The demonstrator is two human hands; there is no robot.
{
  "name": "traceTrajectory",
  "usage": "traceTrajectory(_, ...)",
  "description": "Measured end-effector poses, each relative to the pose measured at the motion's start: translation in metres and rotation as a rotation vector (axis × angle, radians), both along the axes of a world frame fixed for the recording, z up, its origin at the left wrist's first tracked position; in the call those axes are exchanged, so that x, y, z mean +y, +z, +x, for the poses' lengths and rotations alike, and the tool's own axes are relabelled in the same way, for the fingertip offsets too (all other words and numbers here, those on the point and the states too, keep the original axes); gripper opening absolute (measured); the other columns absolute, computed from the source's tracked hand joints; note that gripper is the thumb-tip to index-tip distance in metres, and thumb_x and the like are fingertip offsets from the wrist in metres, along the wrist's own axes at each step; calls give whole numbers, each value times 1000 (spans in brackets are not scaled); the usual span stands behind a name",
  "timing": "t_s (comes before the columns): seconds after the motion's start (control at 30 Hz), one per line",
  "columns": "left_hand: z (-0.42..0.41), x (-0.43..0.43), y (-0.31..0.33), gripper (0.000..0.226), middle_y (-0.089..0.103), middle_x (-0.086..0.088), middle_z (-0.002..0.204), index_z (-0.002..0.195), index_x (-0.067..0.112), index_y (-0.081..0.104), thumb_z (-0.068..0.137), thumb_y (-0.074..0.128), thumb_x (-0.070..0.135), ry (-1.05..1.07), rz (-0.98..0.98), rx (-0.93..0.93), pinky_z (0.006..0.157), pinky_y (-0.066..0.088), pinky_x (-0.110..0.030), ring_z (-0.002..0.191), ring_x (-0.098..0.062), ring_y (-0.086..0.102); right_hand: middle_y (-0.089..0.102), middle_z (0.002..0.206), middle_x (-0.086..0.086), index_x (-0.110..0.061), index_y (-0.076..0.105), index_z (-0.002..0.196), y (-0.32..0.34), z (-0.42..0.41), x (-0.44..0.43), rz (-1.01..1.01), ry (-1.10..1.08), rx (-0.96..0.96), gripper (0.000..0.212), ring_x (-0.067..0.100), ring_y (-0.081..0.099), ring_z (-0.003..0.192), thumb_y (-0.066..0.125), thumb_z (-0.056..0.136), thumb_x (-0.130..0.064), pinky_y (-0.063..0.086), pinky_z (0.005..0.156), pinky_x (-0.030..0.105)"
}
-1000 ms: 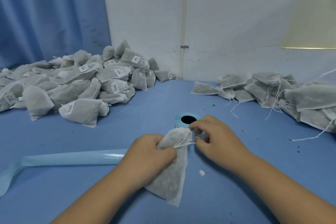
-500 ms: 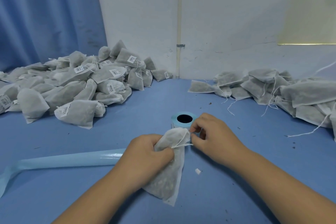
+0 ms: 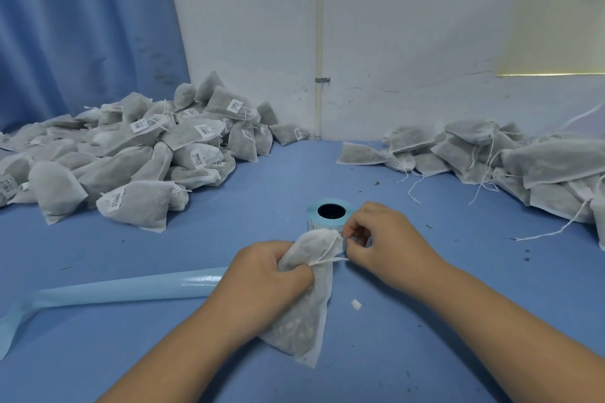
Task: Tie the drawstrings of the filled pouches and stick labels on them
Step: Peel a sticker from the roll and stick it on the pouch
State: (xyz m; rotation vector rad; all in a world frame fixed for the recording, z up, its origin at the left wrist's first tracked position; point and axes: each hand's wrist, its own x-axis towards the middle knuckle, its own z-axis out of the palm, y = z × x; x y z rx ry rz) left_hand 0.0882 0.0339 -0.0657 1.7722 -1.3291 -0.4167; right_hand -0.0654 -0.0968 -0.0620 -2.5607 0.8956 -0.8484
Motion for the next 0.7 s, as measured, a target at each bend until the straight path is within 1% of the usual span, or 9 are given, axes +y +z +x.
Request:
traceTrajectory(0.17, -1, -1, -1, 26, 36, 13, 50, 61, 12, 43, 80, 60, 16, -4, -6, -3, 42, 26, -15, 46, -7, 32, 54, 82, -6, -21, 58, 72, -2, 2, 1, 20, -25, -27, 17, 1, 50, 70, 64, 77, -6, 37, 64, 9)
traceTrajectory(0.33, -1, -1, 0, 27, 36, 11, 53, 61, 11, 42, 80, 61, 17, -8, -4, 6, 44, 26, -19, 50, -9, 33, 53, 81, -6, -25, 53, 67, -4, 5, 2, 49, -47, -57, 24, 2, 49, 69, 65, 77, -7, 37, 63, 10)
traceTrajectory(0.43, -2, -1, 2, 27, 37, 8, 55, 62, 9, 43, 79, 61, 20, 0, 5, 11, 45, 26, -20, 51, -10, 33, 52, 80, -7, -22, 54, 69, -4, 5, 2, 73, -63, -72, 20, 2, 49, 69, 63, 77, -7, 37, 64, 9)
traceTrajectory(0.53, -3, 0, 4, 28, 38, 8, 56, 63, 8, 43, 73, 59, 29, -6, -4, 10, 46, 27, -20, 52, -10, 34, 53, 80, -7, -22, 57, 72, -3, 3, 1, 89, -52, -67, 16, -2, 49, 71, 64, 78, -9, 36, 65, 8)
traceTrajectory(0.6, -4, 0, 5, 28, 37, 7, 56, 64, 7, 44, 76, 60, 26, 3, -18, -3, 47, 27, -20, 53, -11, 33, 54, 78, -9, -28, 56, 73, -1, 1, 1, 88, -28, -56, 20, -6, 48, 72, 65, 79, -11, 36, 64, 7)
traceTrajectory(0.7, -4, 0, 6, 27, 36, 7, 56, 64, 7, 42, 81, 60, 18, 22, -43, -29, 46, 26, -20, 53, -10, 32, 59, 74, -10, -33, 56, 77, 2, -2, 0, 72, -31, -1, 20, -6, 50, 68, 64, 80, -15, 38, 60, 10)
